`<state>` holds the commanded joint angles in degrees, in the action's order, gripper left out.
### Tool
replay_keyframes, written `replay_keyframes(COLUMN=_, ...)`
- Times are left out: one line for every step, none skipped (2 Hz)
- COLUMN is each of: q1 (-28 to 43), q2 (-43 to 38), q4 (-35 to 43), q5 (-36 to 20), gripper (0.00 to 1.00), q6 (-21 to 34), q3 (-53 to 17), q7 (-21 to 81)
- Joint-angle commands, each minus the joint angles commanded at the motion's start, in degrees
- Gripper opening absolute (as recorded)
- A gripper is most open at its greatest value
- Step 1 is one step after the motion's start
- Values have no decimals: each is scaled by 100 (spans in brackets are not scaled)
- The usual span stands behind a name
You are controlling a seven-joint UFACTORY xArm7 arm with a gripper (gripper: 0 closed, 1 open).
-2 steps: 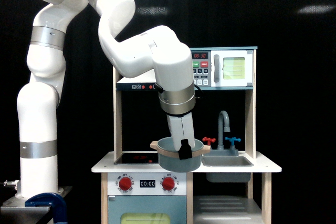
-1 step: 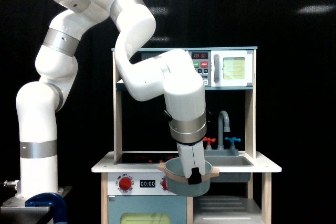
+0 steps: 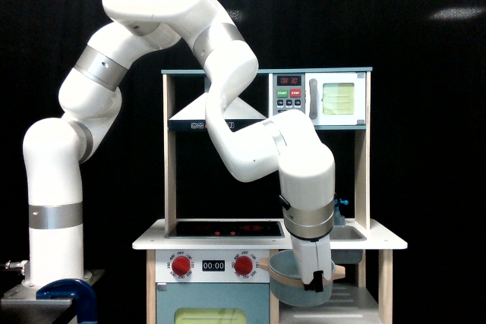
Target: Put the bowl inside the kitchen cabinet
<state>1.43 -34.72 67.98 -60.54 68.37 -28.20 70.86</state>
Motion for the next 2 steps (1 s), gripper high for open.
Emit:
replay_keyframes(q1=-113, q2=-504, q4=391, q5=-284, gripper=0, q6=-573, q3=779, q7=-213)
replay_keyframes(q1=-72, q2=-799, q4=556, q5=-497, gripper=0, q6=-1216, q3=1476, q7=-430)
